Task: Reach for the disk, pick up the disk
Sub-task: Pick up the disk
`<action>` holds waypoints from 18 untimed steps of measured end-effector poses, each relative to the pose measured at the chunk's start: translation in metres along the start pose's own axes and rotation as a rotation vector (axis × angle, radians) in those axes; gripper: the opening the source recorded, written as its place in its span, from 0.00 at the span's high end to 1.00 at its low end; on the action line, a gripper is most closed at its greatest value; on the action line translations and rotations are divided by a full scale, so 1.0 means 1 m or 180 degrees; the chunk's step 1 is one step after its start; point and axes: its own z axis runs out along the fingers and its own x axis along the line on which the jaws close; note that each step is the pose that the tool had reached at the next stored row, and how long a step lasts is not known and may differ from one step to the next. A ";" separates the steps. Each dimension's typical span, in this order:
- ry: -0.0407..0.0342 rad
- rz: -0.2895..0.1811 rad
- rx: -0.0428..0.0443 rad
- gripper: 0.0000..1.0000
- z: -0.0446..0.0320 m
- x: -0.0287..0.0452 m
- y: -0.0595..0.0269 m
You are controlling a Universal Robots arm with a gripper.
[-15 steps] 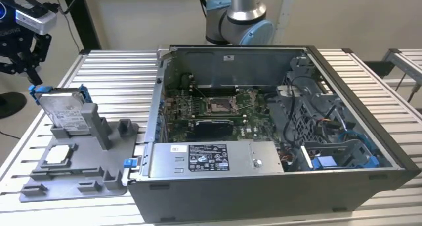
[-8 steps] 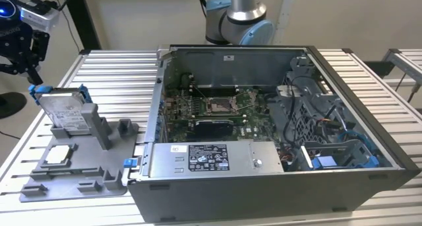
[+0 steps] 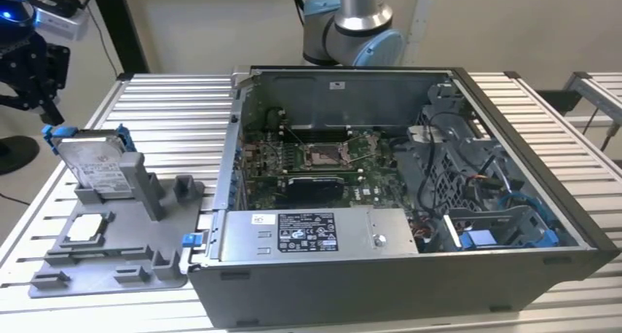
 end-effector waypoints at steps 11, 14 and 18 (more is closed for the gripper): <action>0.0003 -0.0637 0.0008 1.00 0.0002 0.0000 0.0000; 0.0003 -0.0809 0.0013 1.00 0.0003 0.0000 0.0000; 0.0004 -0.0866 0.0012 1.00 0.0002 0.0000 0.0000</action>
